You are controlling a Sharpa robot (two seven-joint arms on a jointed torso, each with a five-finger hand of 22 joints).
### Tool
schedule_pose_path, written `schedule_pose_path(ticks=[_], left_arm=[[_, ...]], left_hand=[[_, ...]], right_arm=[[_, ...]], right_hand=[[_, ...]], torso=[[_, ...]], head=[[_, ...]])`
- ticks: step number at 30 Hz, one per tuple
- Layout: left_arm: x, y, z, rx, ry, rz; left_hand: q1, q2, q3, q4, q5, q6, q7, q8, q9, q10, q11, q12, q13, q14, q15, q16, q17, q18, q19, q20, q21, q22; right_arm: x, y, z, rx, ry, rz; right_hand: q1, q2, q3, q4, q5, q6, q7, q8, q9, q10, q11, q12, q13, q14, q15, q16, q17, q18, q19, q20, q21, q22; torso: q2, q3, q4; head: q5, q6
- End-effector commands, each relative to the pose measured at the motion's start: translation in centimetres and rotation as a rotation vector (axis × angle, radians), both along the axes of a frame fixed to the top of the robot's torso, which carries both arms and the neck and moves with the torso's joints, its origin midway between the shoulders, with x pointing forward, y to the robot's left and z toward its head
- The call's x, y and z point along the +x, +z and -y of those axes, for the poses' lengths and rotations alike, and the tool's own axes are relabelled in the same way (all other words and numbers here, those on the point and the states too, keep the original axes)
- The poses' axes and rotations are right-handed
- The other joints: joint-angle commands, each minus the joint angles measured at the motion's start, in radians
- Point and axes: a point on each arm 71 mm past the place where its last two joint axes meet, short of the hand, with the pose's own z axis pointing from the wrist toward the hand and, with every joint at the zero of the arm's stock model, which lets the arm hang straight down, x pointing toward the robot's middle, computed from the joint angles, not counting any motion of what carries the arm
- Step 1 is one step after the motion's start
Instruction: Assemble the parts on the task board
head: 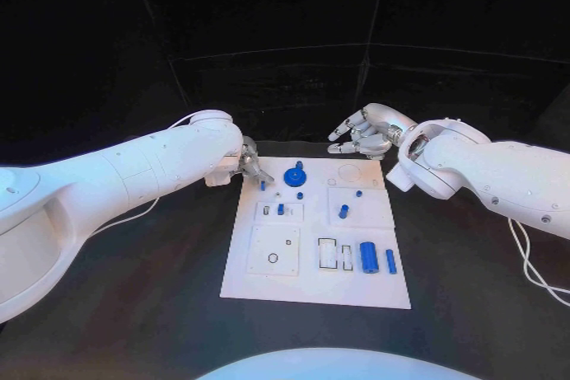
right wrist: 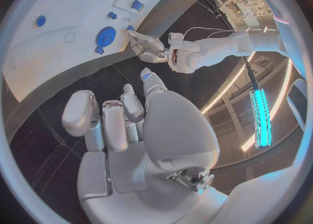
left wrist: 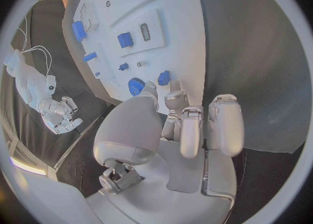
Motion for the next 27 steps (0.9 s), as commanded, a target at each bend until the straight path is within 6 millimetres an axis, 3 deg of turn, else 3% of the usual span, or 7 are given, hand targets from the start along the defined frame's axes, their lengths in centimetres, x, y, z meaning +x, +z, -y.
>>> schedule_pose_path(ticks=[1,27], left_arm=[[0.04,0.02,-0.02,-0.003,0.000,-0.008],[0.03,-0.07,0.25,0.000,-0.008,-0.020]], left_hand=[[0.011,0.001,-0.006,0.001,-0.003,0.006,-0.002,0.006,-0.001,0.006,0.000,0.003,0.001,0.106,0.000,0.003,0.263,0.003,0.015,0.001,0.004,0.008],[0.048,0.011,-0.005,-0.008,-0.003,0.018,-0.008,0.018,0.001,0.011,-0.004,0.009,0.005,0.106,-0.004,0.003,0.263,0.003,0.016,-0.002,0.007,0.012]], right_arm=[[-0.01,0.19,-0.10,0.004,0.006,0.010],[-0.01,0.19,-0.18,0.004,0.008,0.009]], right_hand=[[-0.003,0.004,-0.001,0.006,0.002,-0.008,0.000,0.005,-0.001,-0.004,0.000,-0.005,0.000,0.028,-0.004,-0.006,0.000,0.005,-0.006,-0.001,-0.005,0.000],[-0.003,0.004,-0.001,0.006,0.002,-0.008,0.000,0.005,-0.001,-0.004,0.000,-0.005,0.000,0.028,-0.004,-0.006,0.000,0.005,-0.006,-0.001,-0.005,0.000]], torso=[[0.000,0.0006,0.0014],[0.001,0.0002,0.0022]], head=[[-0.001,0.000],[-0.001,-0.002]])
